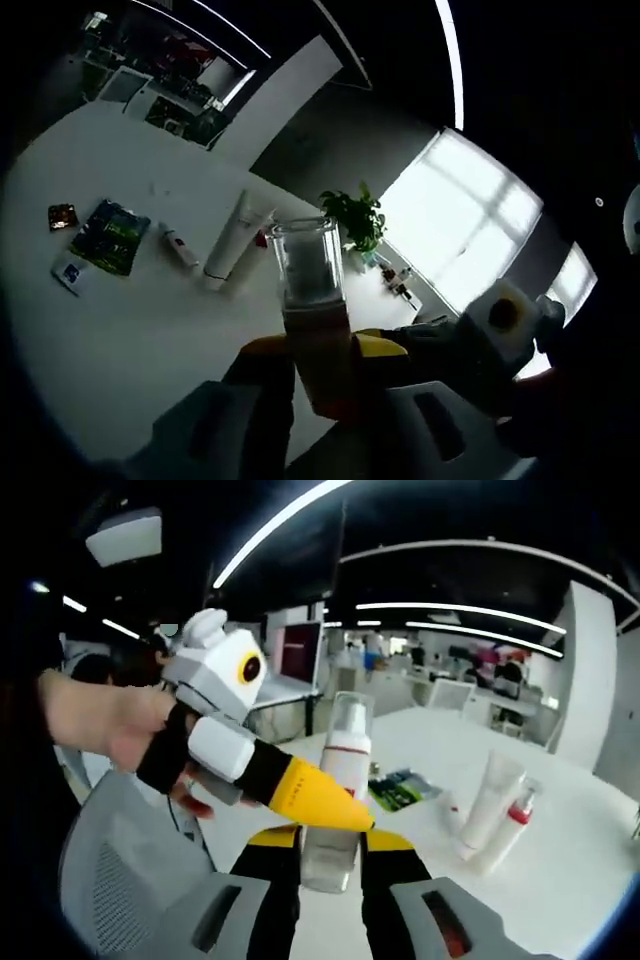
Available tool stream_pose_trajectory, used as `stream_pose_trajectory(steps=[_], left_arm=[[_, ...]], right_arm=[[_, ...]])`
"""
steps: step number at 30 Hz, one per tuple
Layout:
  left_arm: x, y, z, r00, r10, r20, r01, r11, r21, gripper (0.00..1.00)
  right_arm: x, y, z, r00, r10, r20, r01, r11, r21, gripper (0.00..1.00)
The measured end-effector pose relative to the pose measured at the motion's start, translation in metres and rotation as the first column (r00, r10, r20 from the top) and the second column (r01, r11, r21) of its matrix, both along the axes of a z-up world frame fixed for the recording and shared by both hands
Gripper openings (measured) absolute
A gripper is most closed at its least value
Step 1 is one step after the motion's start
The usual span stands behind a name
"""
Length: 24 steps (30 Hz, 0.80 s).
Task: Arrange the skincare products in the storage area until every visible bottle or jar stands upright without overlapping.
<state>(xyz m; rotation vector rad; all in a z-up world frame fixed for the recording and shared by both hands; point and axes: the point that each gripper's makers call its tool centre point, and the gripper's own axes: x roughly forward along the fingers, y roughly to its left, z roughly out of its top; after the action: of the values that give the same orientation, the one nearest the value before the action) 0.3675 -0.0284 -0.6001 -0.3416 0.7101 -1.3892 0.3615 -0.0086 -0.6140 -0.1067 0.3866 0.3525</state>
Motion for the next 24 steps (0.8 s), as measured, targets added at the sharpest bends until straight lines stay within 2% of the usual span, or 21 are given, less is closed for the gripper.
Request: stream_pose_trajectory(steps=[2, 5, 7, 8, 10, 11, 13, 14, 17, 19, 22, 24], left_arm=[[-0.001, -0.001, 0.001, 0.999, -0.027, 0.042, 0.027, 1.0, 0.013, 0.16], [-0.002, 0.0, 0.003, 0.994, -0.067, 0.084, 0.065, 0.997, 0.028, 0.16], [-0.003, 0.001, 0.002, 0.99, -0.093, 0.108, 0.089, 0.995, 0.042, 0.15], [-0.003, 0.002, 0.001, 0.983, -0.119, 0.138, 0.112, 0.992, 0.059, 0.15], [-0.006, 0.003, 0.0, 0.969, -0.17, 0.181, 0.157, 0.984, 0.085, 0.15], [-0.007, 0.004, -0.001, 0.963, -0.187, 0.195, 0.172, 0.981, 0.093, 0.15], [-0.009, 0.006, -0.003, 0.941, -0.234, 0.244, 0.21, 0.97, 0.12, 0.15], [-0.01, 0.006, -0.004, 0.929, -0.256, 0.267, 0.23, 0.965, 0.128, 0.15], [-0.013, 0.007, -0.004, 0.913, -0.285, 0.292, 0.257, 0.957, 0.132, 0.15], [-0.017, 0.008, -0.006, 0.89, -0.32, 0.325, 0.288, 0.947, 0.145, 0.15], [-0.022, 0.009, -0.01, 0.861, -0.367, 0.352, 0.322, 0.929, 0.18, 0.15], [-0.024, 0.009, -0.011, 0.84, -0.388, 0.379, 0.338, 0.921, 0.192, 0.15]], right_arm=[[-0.006, 0.002, -0.005, 0.999, 0.029, -0.036, -0.029, 1.0, 0.012, 0.17], [-0.013, -0.006, -0.004, 0.998, 0.041, -0.05, -0.04, 0.999, 0.018, 0.24], [-0.02, -0.01, -0.003, 0.996, 0.065, -0.062, -0.062, 0.997, 0.039, 0.23], [-0.022, -0.012, -0.002, 0.995, 0.071, -0.067, -0.068, 0.997, 0.046, 0.24], [-0.032, -0.006, -0.003, 0.982, 0.165, -0.093, -0.159, 0.985, 0.069, 0.22], [-0.032, -0.013, -0.002, 0.984, 0.155, -0.092, -0.149, 0.987, 0.065, 0.22], [-0.041, -0.01, -0.003, 0.968, 0.217, -0.122, -0.209, 0.975, 0.079, 0.23], [-0.04, -0.016, 0.0, 0.971, 0.208, -0.117, -0.201, 0.977, 0.067, 0.24], [-0.042, -0.021, 0.005, 0.962, 0.238, -0.134, -0.231, 0.971, 0.067, 0.26], [-0.043, -0.023, 0.009, 0.953, 0.268, -0.141, -0.263, 0.963, 0.053, 0.27], [-0.042, -0.023, 0.013, 0.927, 0.335, -0.168, -0.335, 0.942, 0.033, 0.25], [-0.039, -0.023, 0.016, 0.916, 0.367, -0.163, -0.373, 0.928, -0.006, 0.25]])
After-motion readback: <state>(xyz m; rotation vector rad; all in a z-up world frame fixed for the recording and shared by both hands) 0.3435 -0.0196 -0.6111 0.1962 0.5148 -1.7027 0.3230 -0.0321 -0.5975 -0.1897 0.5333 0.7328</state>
